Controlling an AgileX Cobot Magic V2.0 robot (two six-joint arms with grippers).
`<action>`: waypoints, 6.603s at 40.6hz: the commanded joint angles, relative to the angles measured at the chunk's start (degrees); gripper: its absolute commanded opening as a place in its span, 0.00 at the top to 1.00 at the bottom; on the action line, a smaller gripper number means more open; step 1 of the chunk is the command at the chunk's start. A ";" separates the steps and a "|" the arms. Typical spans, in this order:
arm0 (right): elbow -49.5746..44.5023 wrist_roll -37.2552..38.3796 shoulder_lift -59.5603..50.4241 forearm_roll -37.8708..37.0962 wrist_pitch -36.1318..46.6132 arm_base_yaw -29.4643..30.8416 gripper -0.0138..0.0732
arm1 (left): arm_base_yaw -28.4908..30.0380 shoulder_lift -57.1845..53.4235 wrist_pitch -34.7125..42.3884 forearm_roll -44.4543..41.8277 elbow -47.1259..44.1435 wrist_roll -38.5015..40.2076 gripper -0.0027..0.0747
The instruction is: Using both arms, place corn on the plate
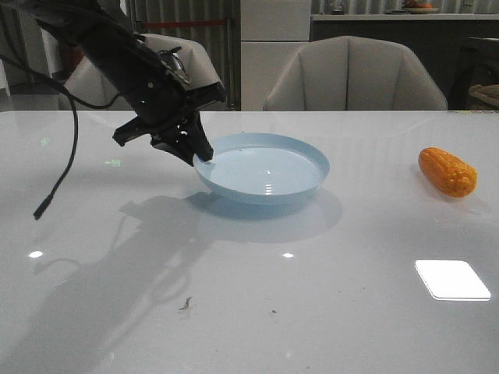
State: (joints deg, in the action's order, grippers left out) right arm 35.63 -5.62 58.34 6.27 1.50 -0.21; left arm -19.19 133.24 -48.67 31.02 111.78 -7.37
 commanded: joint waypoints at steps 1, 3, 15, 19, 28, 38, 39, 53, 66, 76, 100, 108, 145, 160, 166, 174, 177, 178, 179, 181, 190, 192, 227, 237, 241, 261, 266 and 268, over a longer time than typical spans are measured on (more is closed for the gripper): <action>2.22 -0.27 -0.46 -0.50 4.52 -0.06 0.32 | -0.72 -3.53 1.20 2.34 1.93 0.18 0.82; 2.22 -0.27 -0.46 -0.50 4.52 -0.06 0.32 | -0.84 -3.29 1.20 2.22 1.93 0.18 0.81; 2.22 -0.27 -0.46 -0.50 4.52 -0.06 0.32 | -0.82 -3.07 2.62 -0.78 1.93 0.18 0.41; 2.22 -0.27 -0.46 -0.50 4.52 -0.06 0.32 | -0.70 -3.32 2.75 0.15 2.04 0.18 0.39; 2.22 -0.27 -0.46 -0.50 4.26 -0.06 0.32 | -0.21 -3.55 -3.96 -1.32 5.44 -5.97 0.39; 2.22 -0.27 -0.46 0.16 2.30 -0.06 0.32 | 2.38 -6.09 -4.81 -1.62 12.23 -10.90 0.39; 2.22 -0.27 -0.46 0.44 1.69 -0.06 0.32 | 2.70 -6.74 -4.20 -1.62 12.49 -10.90 0.39; 13.15 -0.21 2.14 2.42 -10.84 0.00 0.31 | 10.24 -18.98 -2.94 0.58 11.54 -19.16 0.39; 36.94 2.05 20.24 2.37 -30.65 0.00 0.31 | 18.40 -32.38 3.05 12.52 -9.62 -32.33 0.39; 47.01 5.62 33.65 -0.67 -32.30 0.61 0.31 | 21.34 -52.73 21.05 11.50 -39.60 -33.68 0.39; 64.56 7.16 57.97 -1.19 -49.93 4.20 0.31 | 21.34 -79.34 30.71 9.98 -67.95 -33.68 0.39; 67.37 7.09 59.38 -1.24 -49.59 3.85 0.31 | 21.34 -79.34 30.15 9.98 -67.95 -33.68 0.39; 68.32 7.03 64.96 -0.89 -47.00 3.56 0.52 | 21.34 -79.24 30.49 9.98 -67.95 -33.68 0.39; 81.28 2.87 64.96 -0.31 -52.51 -5.42 0.52 | 21.34 -79.24 30.77 11.73 -67.95 -33.68 0.39; 82.58 1.40 64.96 -0.31 -52.65 -12.68 0.52 | 21.34 -79.24 30.77 11.73 -67.95 -33.68 0.39; 82.58 0.95 65.87 -0.31 -52.56 -20.44 0.52 | 21.34 -79.24 30.77 11.73 -67.95 -33.68 0.39; 82.58 0.95 66.86 -0.31 -52.81 -22.86 0.52 | 21.34 -79.24 30.77 11.73 -67.95 -33.68 0.39; 82.58 0.90 67.01 -0.31 -52.96 -23.38 0.52 | 21.34 -79.24 30.77 11.73 -67.95 -33.68 0.39; 82.58 0.91 67.46 -0.31 -53.15 -23.91 0.52 | 21.34 -79.24 30.77 11.73 -67.95 -33.68 0.39; 82.58 0.91 68.35 -0.31 -54.32 -24.95 0.51 | 21.34 -79.24 30.77 11.73 -67.95 -33.68 0.39; 82.58 0.97 71.66 -0.72 -59.87 -25.79 0.27 | 21.34 -79.24 30.48 11.73 -67.95 -33.68 0.39; 82.58 0.97 71.72 -0.72 -59.99 -25.79 0.21 | 21.34 -79.24 30.36 11.73 -67.95 -33.68 0.39; 101.98 3.95 56.64 0.75 -72.38 -11.61 0.18 | 21.34 -79.24 32.46 11.73 -67.95 -33.68 0.39; 96.38 0.97 47.15 0.75 -73.46 -4.84 0.18 | 21.34 -79.24 34.95 11.73 -67.95 -33.68 0.39; 89.25 0.90 41.72 0.75 -68.56 -3.26 0.18 | 21.34 -79.24 35.29 11.73 -67.95 -33.68 0.39; 28.83 3.70 2.90 -0.44 -38.63 -1.79 0.18 | 21.34 -79.24 35.29 11.73 -67.95 -33.68 0.39; 19.42 4.02 -5.08 -0.44 -39.05 -1.79 0.18 | 21.34 -79.24 35.29 11.73 -67.95 -33.68 0.39; 16.62 4.02 -7.97 -0.44 -39.11 -1.79 0.18 | 21.34 -79.24 35.29 11.73 -67.95 -33.68 0.39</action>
State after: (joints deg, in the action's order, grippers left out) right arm 54.81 -1.69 55.28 6.06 -42.10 -2.35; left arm 2.16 54.83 -17.12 41.38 42.13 -41.17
